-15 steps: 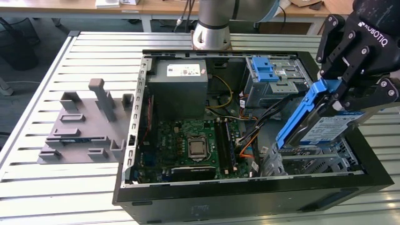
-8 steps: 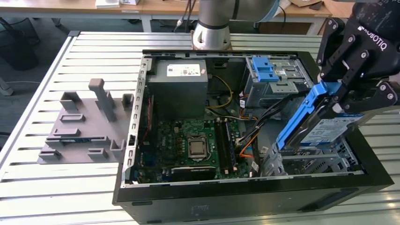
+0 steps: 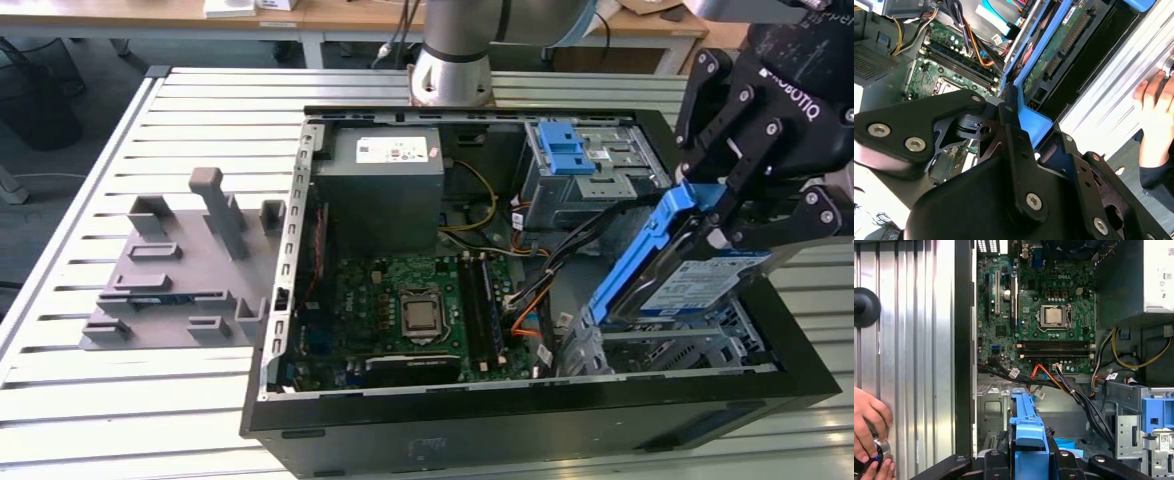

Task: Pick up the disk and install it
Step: 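Insert the disk into the insertion slot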

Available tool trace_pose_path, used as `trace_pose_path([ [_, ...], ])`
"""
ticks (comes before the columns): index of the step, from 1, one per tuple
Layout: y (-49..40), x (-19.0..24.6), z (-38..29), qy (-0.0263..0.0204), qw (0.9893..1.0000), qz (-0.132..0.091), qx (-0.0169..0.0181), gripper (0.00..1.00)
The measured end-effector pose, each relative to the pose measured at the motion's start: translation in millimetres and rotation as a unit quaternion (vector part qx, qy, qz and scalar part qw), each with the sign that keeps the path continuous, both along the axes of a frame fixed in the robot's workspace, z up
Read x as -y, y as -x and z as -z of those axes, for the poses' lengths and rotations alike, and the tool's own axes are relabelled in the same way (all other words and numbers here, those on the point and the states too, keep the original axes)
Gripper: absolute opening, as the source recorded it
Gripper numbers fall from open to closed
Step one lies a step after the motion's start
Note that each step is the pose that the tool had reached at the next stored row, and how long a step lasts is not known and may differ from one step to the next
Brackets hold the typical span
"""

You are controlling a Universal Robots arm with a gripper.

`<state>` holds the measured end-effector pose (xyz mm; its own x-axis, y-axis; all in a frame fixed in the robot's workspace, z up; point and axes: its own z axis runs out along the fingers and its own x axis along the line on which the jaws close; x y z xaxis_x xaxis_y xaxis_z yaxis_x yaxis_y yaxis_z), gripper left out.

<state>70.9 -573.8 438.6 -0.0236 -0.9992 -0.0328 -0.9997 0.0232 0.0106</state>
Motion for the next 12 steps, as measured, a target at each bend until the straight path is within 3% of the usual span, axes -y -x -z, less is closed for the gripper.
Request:
trace_pose_path([
  [12,-0.7,0.8,3.1,0.0000,1.0000,0.000,0.0000,0.36],
])
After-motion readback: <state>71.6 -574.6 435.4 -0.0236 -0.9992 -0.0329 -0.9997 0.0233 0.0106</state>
